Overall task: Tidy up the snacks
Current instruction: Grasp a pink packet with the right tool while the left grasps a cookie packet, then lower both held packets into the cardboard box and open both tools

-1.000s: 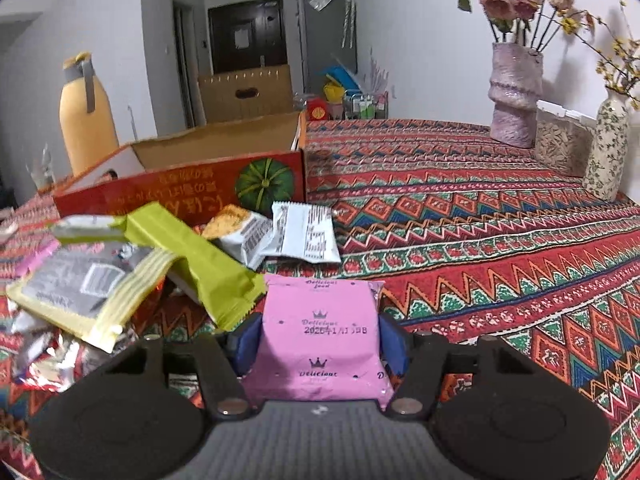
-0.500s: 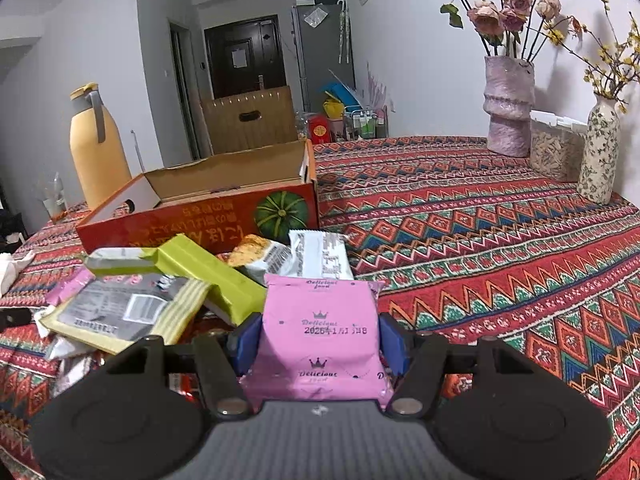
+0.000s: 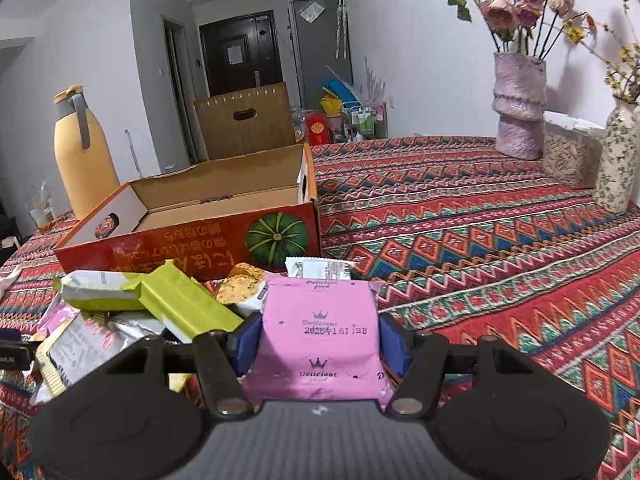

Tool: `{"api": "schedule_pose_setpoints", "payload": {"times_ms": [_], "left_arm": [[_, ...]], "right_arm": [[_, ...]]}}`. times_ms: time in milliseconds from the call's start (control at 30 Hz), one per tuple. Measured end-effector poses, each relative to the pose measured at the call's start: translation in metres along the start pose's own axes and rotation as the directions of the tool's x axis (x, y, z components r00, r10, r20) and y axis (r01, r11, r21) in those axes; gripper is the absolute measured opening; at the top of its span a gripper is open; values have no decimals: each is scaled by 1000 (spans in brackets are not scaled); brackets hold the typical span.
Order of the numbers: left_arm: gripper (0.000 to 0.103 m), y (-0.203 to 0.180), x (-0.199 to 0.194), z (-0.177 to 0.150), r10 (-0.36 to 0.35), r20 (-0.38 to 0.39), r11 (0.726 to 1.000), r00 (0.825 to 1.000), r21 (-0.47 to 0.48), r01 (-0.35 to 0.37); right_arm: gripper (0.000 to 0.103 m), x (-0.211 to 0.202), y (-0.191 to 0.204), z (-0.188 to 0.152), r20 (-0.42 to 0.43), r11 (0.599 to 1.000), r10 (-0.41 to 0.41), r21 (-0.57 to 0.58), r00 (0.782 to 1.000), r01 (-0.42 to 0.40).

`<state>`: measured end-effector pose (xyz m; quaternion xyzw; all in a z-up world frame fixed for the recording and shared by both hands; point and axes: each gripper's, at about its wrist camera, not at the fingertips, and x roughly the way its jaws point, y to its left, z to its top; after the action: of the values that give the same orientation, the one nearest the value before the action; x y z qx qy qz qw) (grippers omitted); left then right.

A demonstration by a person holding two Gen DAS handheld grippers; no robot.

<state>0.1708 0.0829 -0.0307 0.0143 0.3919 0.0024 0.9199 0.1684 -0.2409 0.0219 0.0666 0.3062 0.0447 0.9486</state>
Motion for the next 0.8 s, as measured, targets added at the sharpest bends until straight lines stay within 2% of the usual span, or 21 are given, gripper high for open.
{"api": "schedule_pose_setpoints", "payload": {"times_ms": [67, 167, 233, 567, 800], "left_arm": [[74, 0, 2, 0, -18, 3, 1000, 1000, -2, 18], [53, -1, 0, 0, -33, 18, 999, 999, 5, 33], [47, -1, -2, 1, -39, 20, 999, 999, 3, 39], [45, -2, -22, -8, 3, 56, 1000, 998, -27, -2], [45, 2, -52, -8, 36, 132, 997, 991, -75, -26]], "right_arm": [[61, 5, 2, 1, -8, 1000, 11, -3, 1000, -11], [61, 11, 3, 0, -21, 1000, 21, -7, 1000, -22], [61, 13, 2, -1, -27, 1000, 25, -4, 999, -25], [61, 9, -1, -2, -23, 999, 34, 3, 999, -34], [61, -5, 5, 1, 4, 999, 50, -17, 999, -50]]}}
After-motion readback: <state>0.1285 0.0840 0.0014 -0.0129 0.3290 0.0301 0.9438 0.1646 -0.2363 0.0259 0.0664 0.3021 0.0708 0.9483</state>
